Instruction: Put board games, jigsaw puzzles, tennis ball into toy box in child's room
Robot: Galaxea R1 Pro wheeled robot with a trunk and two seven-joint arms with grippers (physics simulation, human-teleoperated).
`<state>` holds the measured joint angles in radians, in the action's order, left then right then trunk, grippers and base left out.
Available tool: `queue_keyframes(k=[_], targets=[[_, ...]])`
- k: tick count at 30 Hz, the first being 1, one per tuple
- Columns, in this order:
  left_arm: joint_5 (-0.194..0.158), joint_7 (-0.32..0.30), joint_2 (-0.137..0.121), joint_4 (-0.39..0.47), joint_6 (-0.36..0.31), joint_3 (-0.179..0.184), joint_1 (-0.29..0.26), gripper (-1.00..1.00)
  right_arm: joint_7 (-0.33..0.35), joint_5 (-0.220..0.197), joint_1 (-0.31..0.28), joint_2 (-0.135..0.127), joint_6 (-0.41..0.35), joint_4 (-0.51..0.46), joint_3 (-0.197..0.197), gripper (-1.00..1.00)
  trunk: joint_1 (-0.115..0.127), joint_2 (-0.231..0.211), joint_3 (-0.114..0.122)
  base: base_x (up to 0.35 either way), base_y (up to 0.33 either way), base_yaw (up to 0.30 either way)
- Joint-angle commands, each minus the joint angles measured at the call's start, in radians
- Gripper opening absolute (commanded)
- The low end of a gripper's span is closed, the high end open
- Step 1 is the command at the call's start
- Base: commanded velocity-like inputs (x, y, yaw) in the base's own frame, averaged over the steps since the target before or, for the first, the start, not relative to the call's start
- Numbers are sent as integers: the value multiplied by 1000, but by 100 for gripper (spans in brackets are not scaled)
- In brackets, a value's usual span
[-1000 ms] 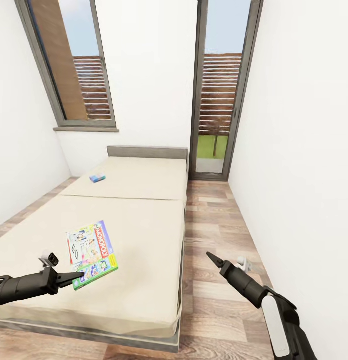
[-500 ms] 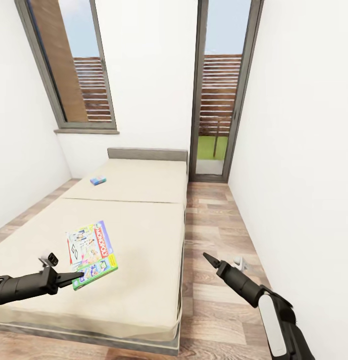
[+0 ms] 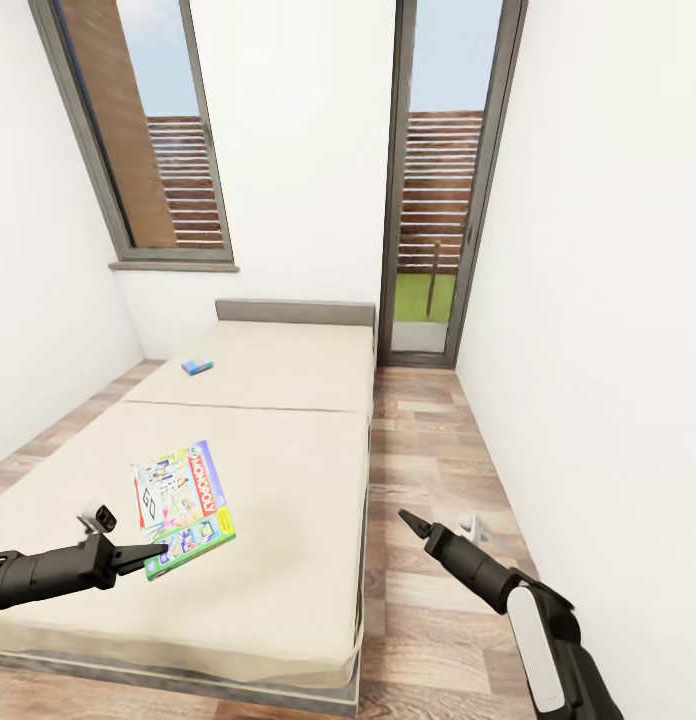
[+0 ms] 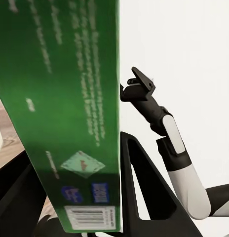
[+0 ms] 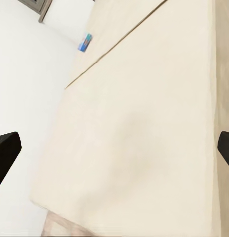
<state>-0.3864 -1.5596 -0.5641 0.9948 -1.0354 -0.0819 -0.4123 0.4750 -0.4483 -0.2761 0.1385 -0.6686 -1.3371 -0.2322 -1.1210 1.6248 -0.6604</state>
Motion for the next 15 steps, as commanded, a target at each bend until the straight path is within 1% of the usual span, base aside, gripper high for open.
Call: queue_keyframes(k=[1, 7, 10, 12, 15], targets=[[0, -3, 0, 0, -11, 0, 0, -100, -1, -3, -1, 1, -8, -1, -1, 100, 4, -7, 2, 0, 0, 0], [0, -3, 0, 0, -11, -2, 0, -100, -74, -3, -1, 1, -14, -9, 7, 100, 27, -49, 21, 0, 0, 0], [0, -3, 0, 1, -11, -1, 0, -100, -89, -6, -1, 1, -16, -12, 10, 100, 39, -70, 30, 0, 0, 0], [1, -3, 0, 1, -11, -2, 0, -100, -94, -8, -1, 0, -17, -12, 24, 100, 46, -84, 37, 0, 0, 0], [0, -3, 0, 1, -11, -2, 0, -100, -95, -9, -2, 0, -16, -13, 32, 100, 58, -105, 46, 0, 0, 0]])
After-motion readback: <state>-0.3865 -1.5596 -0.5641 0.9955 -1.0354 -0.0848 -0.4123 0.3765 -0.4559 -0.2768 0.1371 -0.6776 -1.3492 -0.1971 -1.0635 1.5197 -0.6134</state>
